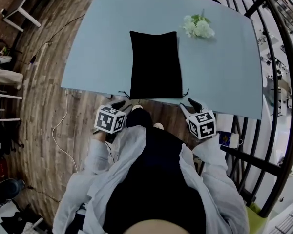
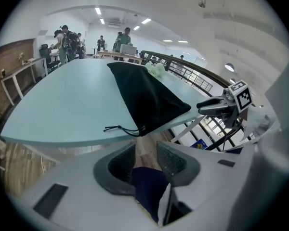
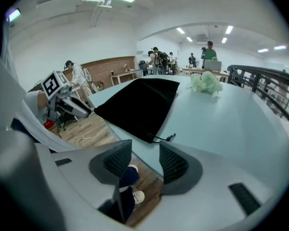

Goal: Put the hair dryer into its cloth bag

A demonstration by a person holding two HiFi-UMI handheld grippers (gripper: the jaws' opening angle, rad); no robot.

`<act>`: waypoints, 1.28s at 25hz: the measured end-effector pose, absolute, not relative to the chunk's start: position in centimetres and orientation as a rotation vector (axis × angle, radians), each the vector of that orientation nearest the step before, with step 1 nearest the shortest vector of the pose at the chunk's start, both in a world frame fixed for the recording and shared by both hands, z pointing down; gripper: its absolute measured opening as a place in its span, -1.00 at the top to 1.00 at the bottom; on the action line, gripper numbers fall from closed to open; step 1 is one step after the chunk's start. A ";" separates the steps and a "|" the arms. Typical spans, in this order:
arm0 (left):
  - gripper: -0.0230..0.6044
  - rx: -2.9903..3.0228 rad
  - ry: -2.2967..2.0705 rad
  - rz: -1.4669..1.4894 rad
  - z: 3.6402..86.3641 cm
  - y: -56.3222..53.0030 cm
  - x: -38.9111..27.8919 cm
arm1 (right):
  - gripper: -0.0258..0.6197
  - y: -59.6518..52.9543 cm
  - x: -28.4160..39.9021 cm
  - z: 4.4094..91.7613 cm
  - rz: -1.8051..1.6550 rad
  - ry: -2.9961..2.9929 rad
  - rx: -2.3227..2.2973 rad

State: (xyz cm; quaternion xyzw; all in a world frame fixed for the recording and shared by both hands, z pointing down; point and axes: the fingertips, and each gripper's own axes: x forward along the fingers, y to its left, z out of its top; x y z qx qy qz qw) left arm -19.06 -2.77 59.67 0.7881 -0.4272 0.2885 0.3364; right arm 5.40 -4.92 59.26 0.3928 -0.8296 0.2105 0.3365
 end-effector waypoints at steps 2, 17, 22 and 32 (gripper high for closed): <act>0.44 2.065 -1.094 0.688 58.5 -2.3 -18.7 | 0.26 -4.5 5.4 58.0 0.606 -2.217 1.060; 0.53 2.545 -0.817 -0.090 35.2 -10.3 -8.9 | 0.39 -8.5 6.5 38.6 0.603 -2.707 1.488; 0.53 2.675 -0.833 -0.253 29.0 -12.7 -6.7 | 0.45 -9.6 9.1 33.6 0.409 -2.715 1.667; 0.87 2.804 -1.100 -0.071 32.9 -12.7 -4.0 | 0.89 -8.9 11.1 36.9 0.352 -2.486 1.755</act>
